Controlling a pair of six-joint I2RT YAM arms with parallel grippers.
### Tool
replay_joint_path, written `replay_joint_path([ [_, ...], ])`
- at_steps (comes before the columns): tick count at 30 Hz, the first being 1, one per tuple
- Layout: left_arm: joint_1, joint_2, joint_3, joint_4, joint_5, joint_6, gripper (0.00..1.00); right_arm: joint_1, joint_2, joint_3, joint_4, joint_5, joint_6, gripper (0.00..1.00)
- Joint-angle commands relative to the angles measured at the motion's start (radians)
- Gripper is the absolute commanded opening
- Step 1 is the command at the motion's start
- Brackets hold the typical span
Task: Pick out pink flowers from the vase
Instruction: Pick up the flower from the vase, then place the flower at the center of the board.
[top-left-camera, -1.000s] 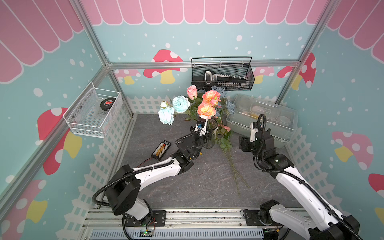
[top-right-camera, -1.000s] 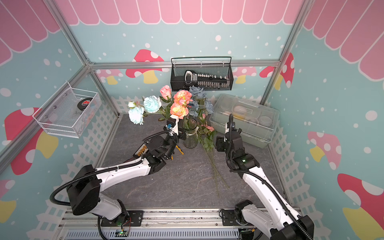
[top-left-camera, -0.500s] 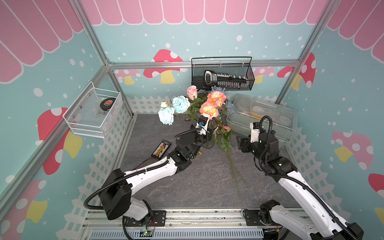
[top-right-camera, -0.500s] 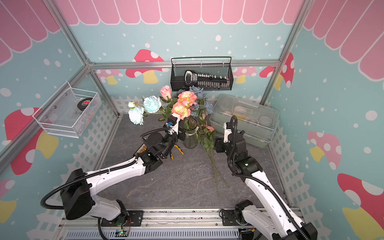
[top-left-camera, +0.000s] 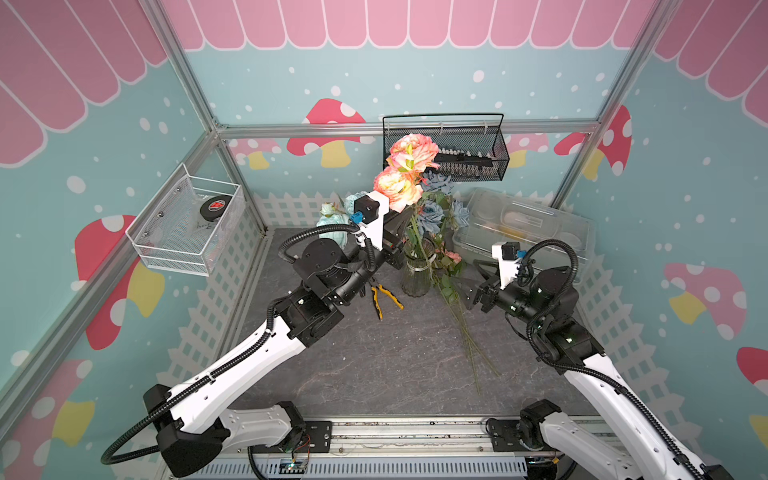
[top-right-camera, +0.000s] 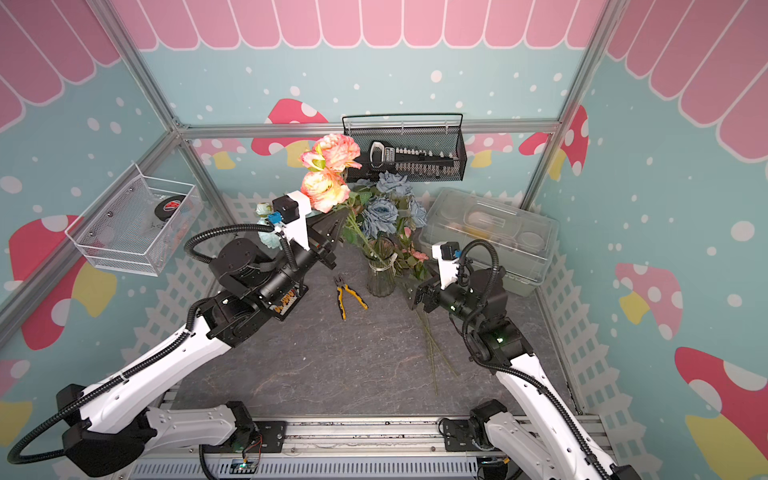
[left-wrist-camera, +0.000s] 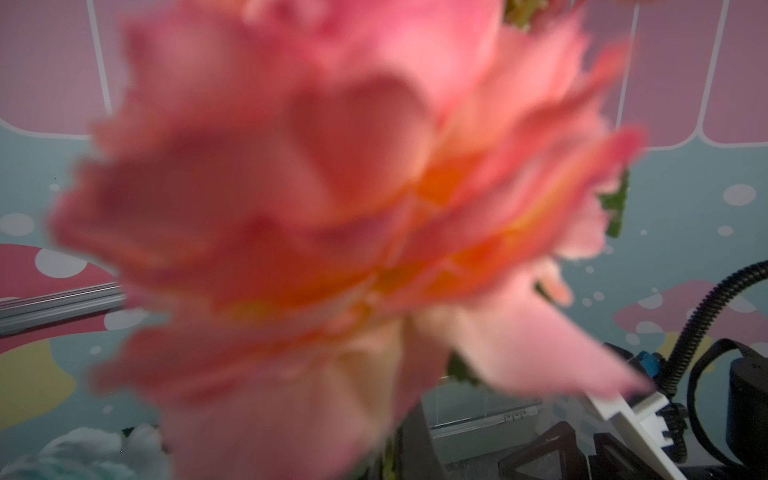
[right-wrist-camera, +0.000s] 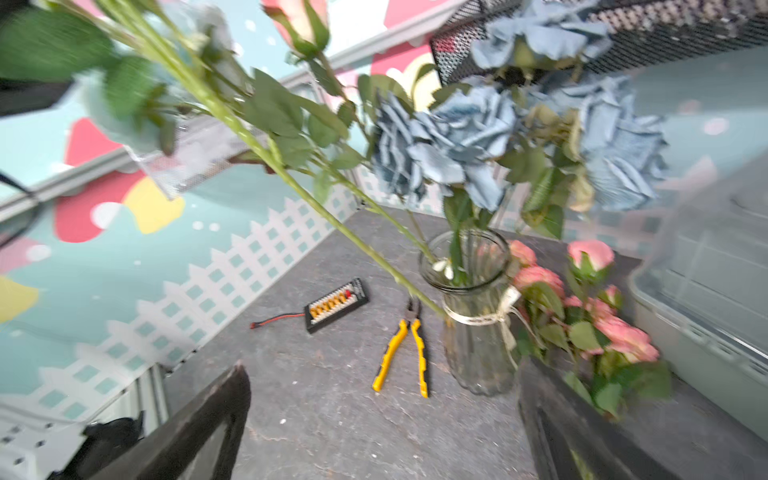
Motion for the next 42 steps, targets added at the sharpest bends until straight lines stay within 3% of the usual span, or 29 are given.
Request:
replay_joint_path([
  [1,0.043,0.004,0.041,-0.175,0.141,-0.146,0.04,0.001,-0.007,0.012,0.075,-0.182,0.029,0.98],
  [10,0.094,0.039,0.071,-0.205,0.361,-0.287,0.03,0.004,0.089,0.025,0.169,-0.330,0.117,0.95],
  [17,0.112,0.054,0.057,-0.147,0.450,-0.375,0.03,0.063,0.181,0.051,0.154,-0.310,0.089,0.86],
  [30,0.152,0.085,0.066,-0.142,0.470,-0.412,0.04,0.124,0.194,0.092,0.056,-0.276,0.032,0.02],
  [32,0.158,0.089,0.066,-0.139,0.472,-0.417,0.06,0.128,0.197,0.097,0.048,-0.268,0.024,0.00],
  [34,0.160,0.088,0.062,-0.132,0.471,-0.425,0.19,0.130,0.197,0.100,0.046,-0.254,0.019,0.00],
  [36,0.161,0.084,0.044,-0.104,0.474,-0.436,0.52,0.132,0.194,0.100,0.049,-0.235,0.014,0.00],
  [38,0.161,0.078,0.025,-0.079,0.486,-0.440,0.79,0.133,0.185,0.097,0.059,-0.214,0.012,0.00],
  [40,0.162,0.075,0.006,-0.074,0.476,-0.447,0.95,0.133,0.172,0.096,0.069,-0.191,0.009,0.00],
  [42,0.161,0.067,-0.021,-0.070,0.451,-0.444,0.99,0.137,0.153,0.093,0.073,-0.156,0.001,0.00],
])
